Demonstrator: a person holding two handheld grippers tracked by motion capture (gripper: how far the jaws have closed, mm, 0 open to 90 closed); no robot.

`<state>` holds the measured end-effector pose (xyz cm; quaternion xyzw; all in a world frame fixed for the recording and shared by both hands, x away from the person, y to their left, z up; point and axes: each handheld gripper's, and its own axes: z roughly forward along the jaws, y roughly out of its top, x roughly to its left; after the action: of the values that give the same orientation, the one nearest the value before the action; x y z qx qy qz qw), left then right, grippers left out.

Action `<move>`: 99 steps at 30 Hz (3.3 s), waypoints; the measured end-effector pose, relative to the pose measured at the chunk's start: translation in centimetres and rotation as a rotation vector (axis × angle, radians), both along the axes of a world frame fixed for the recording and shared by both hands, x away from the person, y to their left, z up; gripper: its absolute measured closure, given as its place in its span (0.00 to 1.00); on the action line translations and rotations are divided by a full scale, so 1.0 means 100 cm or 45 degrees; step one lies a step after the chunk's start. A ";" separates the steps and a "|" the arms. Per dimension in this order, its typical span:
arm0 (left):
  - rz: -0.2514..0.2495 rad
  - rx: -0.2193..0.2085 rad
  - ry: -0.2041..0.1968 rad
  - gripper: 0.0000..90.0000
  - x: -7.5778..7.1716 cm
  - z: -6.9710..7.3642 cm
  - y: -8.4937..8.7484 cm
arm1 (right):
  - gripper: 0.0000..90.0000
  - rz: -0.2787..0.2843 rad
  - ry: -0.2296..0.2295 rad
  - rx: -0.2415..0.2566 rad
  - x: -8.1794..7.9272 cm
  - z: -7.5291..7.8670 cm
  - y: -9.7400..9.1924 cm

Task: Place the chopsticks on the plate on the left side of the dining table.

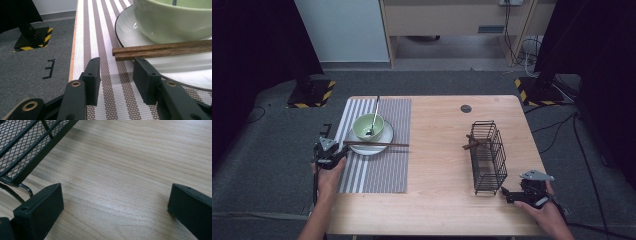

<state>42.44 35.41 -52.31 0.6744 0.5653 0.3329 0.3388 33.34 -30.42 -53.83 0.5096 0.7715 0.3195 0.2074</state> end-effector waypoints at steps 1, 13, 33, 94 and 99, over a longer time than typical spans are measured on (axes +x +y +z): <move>-0.001 0.004 0.001 0.62 -0.001 0.001 0.000 | 0.00 0.000 0.000 0.000 0.000 0.000 0.000; -0.071 -0.014 0.005 0.54 -0.014 0.008 -0.008 | 0.00 -0.001 0.002 0.001 0.000 0.000 0.000; -0.194 -0.037 0.037 0.33 -0.022 0.015 -0.036 | 0.00 -0.001 0.001 0.001 0.000 0.000 0.000; -0.876 -0.062 0.233 0.17 -0.058 0.023 -0.225 | 0.00 0.005 0.000 0.000 -0.001 0.000 0.000; -0.935 -0.032 0.262 0.17 -0.056 0.018 -0.248 | 0.00 0.008 0.000 0.000 0.000 0.000 0.000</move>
<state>36.83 10.56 -50.52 0.8578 0.3209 0.1130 0.3852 33.29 -30.46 -53.83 0.5072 0.7730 0.3202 0.2064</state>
